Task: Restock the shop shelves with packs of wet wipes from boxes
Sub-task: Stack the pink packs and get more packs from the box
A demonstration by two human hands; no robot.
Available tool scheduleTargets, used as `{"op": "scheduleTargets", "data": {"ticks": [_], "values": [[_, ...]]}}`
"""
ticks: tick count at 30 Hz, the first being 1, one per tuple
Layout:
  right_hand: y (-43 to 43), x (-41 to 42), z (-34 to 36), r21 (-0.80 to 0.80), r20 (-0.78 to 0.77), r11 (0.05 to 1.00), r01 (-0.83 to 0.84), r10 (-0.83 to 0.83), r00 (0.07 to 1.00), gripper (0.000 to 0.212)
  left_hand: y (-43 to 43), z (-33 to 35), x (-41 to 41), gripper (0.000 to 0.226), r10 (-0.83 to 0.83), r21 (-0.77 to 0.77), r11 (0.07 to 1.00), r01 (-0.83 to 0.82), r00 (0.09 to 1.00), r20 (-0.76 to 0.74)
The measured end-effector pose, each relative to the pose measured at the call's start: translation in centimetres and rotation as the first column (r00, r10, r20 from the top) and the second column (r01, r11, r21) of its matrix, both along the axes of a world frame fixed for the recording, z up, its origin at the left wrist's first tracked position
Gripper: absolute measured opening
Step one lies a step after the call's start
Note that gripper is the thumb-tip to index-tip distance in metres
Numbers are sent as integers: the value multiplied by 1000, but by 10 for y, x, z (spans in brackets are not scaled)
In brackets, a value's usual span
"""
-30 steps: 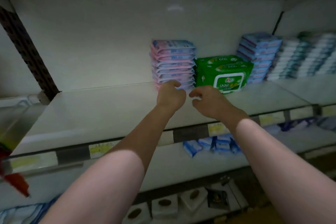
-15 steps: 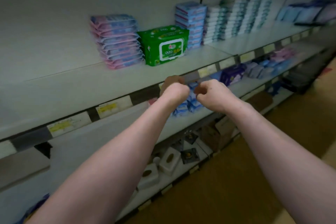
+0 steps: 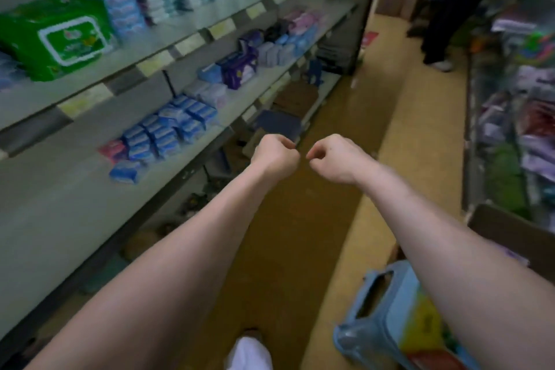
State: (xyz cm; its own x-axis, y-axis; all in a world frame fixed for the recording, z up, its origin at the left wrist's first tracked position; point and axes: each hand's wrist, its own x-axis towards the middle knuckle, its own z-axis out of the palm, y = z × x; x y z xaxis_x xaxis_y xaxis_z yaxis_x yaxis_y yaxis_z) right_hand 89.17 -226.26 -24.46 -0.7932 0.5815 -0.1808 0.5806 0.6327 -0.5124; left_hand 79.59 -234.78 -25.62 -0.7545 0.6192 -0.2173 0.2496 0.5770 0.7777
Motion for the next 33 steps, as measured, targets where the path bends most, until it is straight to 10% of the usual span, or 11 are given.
{"op": "scheduleTargets", "data": {"ticks": [18, 33], "values": [[115, 223, -65, -134, 194, 707, 694, -668, 718, 20, 185, -55, 197, 26, -663, -162, 694, 702, 710, 238], [154, 387, -151, -204, 252, 402, 893, -859, 445, 22, 244, -141, 311, 23, -714, -257, 506, 823, 567, 412]]}}
